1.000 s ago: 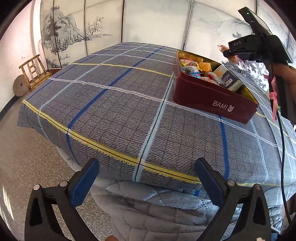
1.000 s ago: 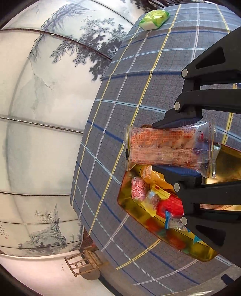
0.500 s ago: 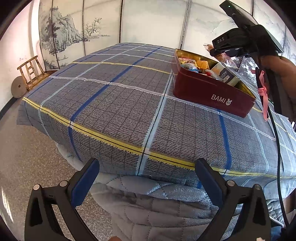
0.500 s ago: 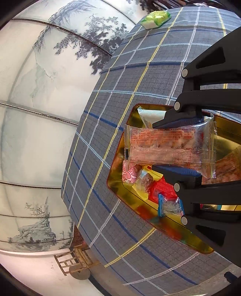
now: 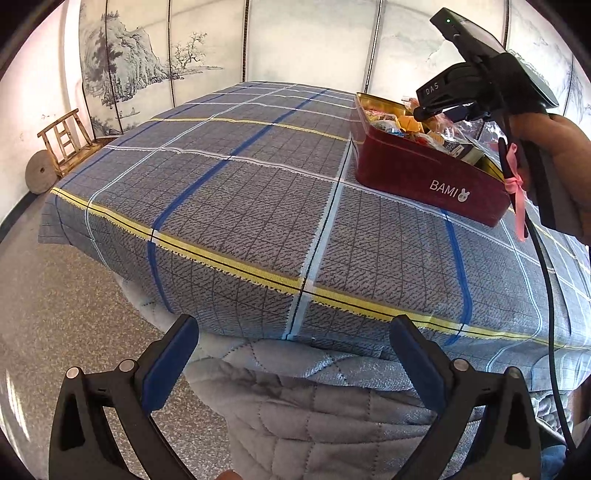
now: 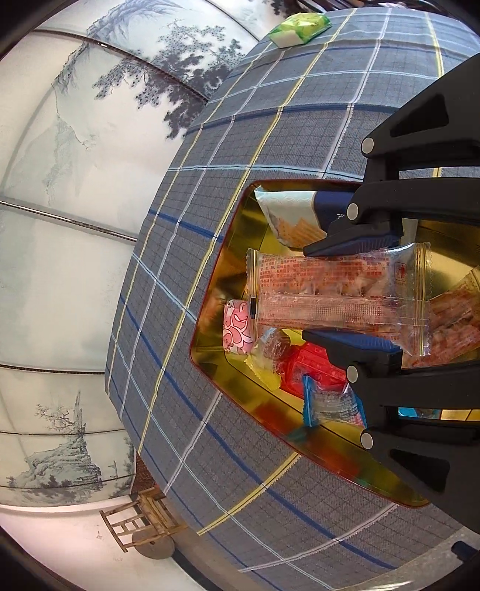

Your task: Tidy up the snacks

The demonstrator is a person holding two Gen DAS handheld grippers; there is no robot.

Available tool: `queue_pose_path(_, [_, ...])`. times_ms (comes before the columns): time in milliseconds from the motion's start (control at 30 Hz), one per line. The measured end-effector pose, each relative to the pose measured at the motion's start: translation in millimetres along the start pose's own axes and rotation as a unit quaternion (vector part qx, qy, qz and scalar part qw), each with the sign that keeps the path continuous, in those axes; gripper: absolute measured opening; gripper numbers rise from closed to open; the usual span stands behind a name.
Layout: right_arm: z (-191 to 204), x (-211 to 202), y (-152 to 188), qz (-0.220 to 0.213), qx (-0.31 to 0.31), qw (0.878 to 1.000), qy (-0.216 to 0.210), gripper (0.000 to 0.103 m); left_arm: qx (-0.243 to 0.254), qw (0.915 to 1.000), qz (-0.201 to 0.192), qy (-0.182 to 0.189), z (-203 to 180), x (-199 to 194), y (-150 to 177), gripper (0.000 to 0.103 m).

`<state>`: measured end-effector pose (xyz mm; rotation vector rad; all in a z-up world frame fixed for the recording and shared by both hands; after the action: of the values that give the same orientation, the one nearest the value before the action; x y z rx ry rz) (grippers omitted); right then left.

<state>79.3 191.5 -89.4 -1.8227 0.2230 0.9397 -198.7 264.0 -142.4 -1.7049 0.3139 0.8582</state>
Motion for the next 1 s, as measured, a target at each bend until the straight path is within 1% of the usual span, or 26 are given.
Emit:
queue_pose_path(133, [2.5, 4.8, 4.0, 0.007, 0.001, 1.0, -0.003, 0.038, 0.005, 1.0, 0.006, -0.003, -1.1, 1.4, 4.1, 0.102])
queue_pose_path(400, [6.1, 11.7, 11.4, 0.018, 0.01, 1.0, -0.013, 0.038, 0.007, 0.9999, 0.007, -0.006, -1.6, 0.7, 5.3, 0.102])
queue_pose_path(467, [5.4, 12.8, 12.9, 0.019, 0.017, 0.999, -0.02, 0.039, 0.009, 0.9999, 0.008, -0.008, -2.3, 0.8, 5.2, 0.102])
queue_pose_path(633, [5.6, 14.0, 14.2, 0.021, 0.02, 0.999, -0.022, 0.04, 0.018, 0.9997, 0.014, -0.01, -6.0, 1.2, 6.6, 0.102])
queue_pose_path(667, [5.1, 14.0, 14.6, 0.021, 0.022, 0.999, -0.023, 0.041, 0.019, 0.9997, 0.014, -0.011, -6.9, 0.4, 6.5, 0.102])
queue_pose_path(733, [5.0, 11.8, 14.7, 0.018, 0.027, 0.999, -0.033, 0.048, 0.022, 0.9996, 0.01, -0.014, -8.0, -2.2, 4.7, 0.102])
queue_pose_path(767, [3.7, 8.4, 14.1, 0.013, 0.03, 0.999, -0.035, 0.053, 0.024, 0.9996, 0.006, -0.015, -8.3, -4.2, 2.6, 0.102])
queue_pose_path(867, [-4.1, -10.6, 8.3, -0.017, 0.036, 0.999, -0.035, 0.057, 0.026, 0.9994, -0.007, -0.024, -8.9, -10.1, -6.3, 0.102])
queue_pose_path(933, [-13.1, -26.8, 3.8, -0.037, 0.036, 0.998, -0.025, 0.064, 0.028, 0.999, -0.016, -0.032, -11.3, -13.4, -16.1, 0.102])
queue_pose_path(1000, [-27.8, -46.5, 0.4, -0.06, 0.039, 0.997, -0.008, 0.074, 0.035, 0.9982, -0.033, -0.036, -17.2, -17.6, -30.3, 0.102])
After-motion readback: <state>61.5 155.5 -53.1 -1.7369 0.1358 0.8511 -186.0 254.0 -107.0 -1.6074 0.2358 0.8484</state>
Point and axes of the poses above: each gripper's, at about its wrist camera, not at the fingertips, and x roughly the way its jaws point, z to its left, y to its underside, the point moved 8 cm from there along x, roughly the way its jaws point, and after that the axes turned 6 degrees about -z, right-handed, at the moved point
